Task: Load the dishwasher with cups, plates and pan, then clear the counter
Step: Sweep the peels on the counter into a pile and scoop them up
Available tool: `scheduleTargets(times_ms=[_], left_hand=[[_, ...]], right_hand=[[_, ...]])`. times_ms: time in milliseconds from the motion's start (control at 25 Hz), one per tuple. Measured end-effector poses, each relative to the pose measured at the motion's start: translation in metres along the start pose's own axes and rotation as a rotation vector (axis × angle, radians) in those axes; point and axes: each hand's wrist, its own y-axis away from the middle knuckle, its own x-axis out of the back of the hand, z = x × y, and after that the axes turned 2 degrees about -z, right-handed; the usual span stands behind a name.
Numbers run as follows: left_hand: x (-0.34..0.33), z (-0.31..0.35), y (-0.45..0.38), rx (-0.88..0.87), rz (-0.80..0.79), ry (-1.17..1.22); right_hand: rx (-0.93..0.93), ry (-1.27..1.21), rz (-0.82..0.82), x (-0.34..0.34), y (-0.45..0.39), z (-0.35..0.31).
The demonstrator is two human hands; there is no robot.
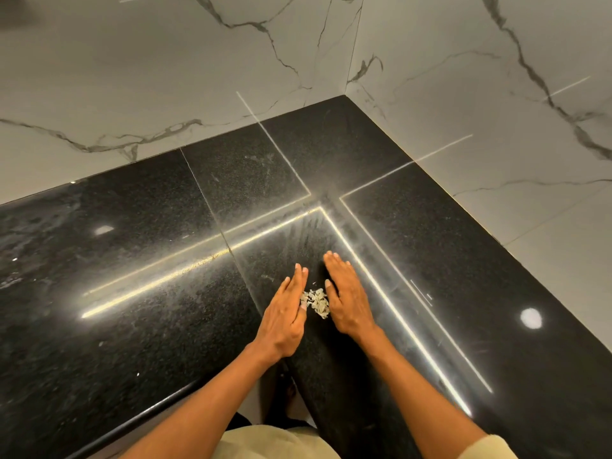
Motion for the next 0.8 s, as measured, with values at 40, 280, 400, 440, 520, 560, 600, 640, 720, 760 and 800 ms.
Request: scheduleTargets(times_ms=[40,280,400,440,520,560,600,640,720,760,800], left_hand=[[-0.001,0.002,0.003,-0.014,-0.007,-0.010],[-0.018,0.010,0.029,-0.046,-0.033,0.023],[-0.020,0.012,0.038,-0.062,-0.056,0.084],[-0.020,0.013,0.042,-0.058,-0.063,0.119],[-0.019,0.017,0.049,-0.037,-0.080,0.207],[-0.018,0.019,0.055,-0.031,-0.078,0.240],[-0.018,0.022,0.060,-0.028,-0.072,0.267],[-0.018,0.024,0.066,-0.020,-0.064,0.302],[-0.020,0.027,0.074,0.009,-0.014,0.396],[-0.021,0.028,0.075,0.025,0.030,0.449],[-0.021,0.029,0.077,0.047,0.085,0.504]], right_hand=[[0.024,-0.007,-0.012,-0.005,0.004,-0.005],[0.009,-0.163,-0.061,-0.012,0.048,-0.024],[-0.016,-0.198,-0.050,-0.011,0.065,-0.024],[-0.027,-0.202,-0.043,-0.011,0.070,-0.025],[-0.042,-0.217,-0.024,-0.010,0.079,-0.029],[-0.038,-0.222,-0.025,-0.009,0.083,-0.032],[-0.030,-0.225,-0.033,-0.009,0.088,-0.035],[-0.025,-0.231,-0.044,-0.008,0.093,-0.035],[-0.023,-0.252,-0.051,-0.003,0.094,-0.034],[-0.026,-0.260,-0.042,0.001,0.090,-0.032],[-0.027,-0.263,-0.035,0.003,0.085,-0.031]])
